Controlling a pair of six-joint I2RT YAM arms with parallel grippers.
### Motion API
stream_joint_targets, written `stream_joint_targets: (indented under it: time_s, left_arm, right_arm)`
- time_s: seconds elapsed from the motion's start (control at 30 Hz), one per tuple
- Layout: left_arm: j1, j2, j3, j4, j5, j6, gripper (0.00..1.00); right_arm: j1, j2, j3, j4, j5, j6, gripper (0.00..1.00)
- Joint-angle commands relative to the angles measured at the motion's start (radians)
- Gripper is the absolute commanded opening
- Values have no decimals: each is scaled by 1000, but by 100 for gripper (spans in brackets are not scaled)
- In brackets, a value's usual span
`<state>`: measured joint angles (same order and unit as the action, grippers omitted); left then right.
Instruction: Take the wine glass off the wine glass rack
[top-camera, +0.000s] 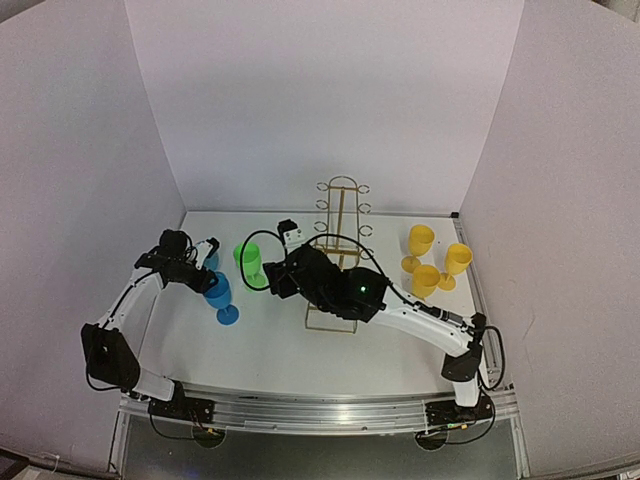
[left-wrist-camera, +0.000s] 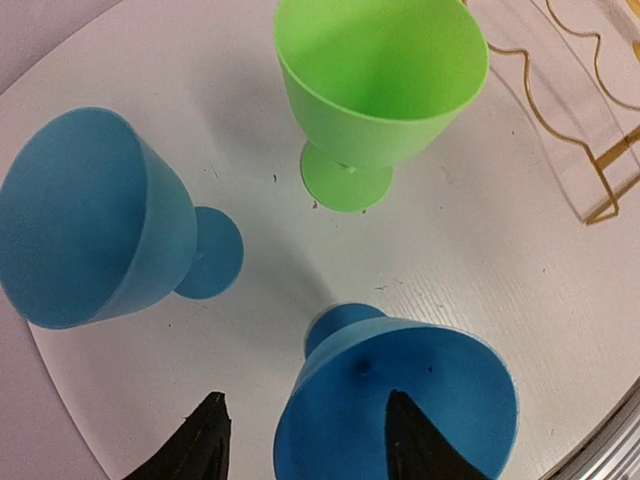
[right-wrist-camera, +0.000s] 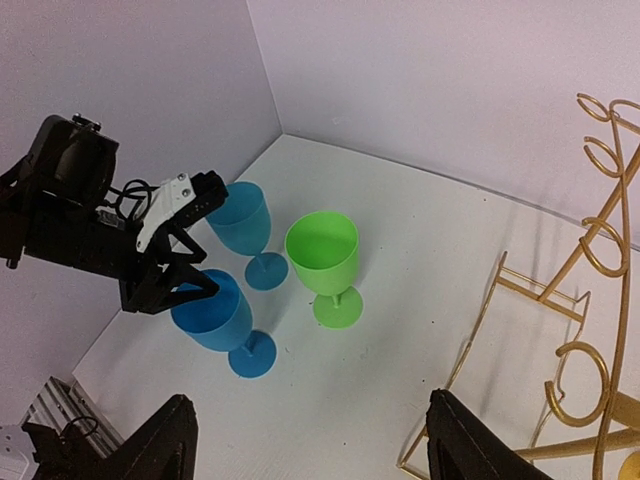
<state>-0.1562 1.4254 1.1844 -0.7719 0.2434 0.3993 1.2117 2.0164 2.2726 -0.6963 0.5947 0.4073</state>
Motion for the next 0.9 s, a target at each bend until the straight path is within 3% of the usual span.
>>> stream_joint_targets:
  time_s: [0.0,0.2,0.33,0.47,0.57,0.73,0.87]
  left_arm:
    - [0,-69,89,-28,28,-5,59]
    - [0,-176,124,37,68,-141,69]
    - [1,-324,44,216,33,-278,73]
    - [7,-440,-35,329,-101,-385,75]
    - [50,-505,-105,380,-155,-438,76]
    - [144,-586,-216,450,-190,-458,76]
    - [195,-629,-285,476,-222,-456,77]
  right_arm:
    - [-78,-93,-16,26,-95,-28,73]
    - [-191,-161,-29,2,-101,-95,74]
    - [-206,-231,-10,-23,61,-208,73]
    - [-223,-317,-41,-33,257,-345,74]
    - [-328,-439,-194,-51,281,-360,74]
    - [-613,-687,-560,-99,150,-242,74]
    - [-828,-764,-757,-190,-13,-210,74]
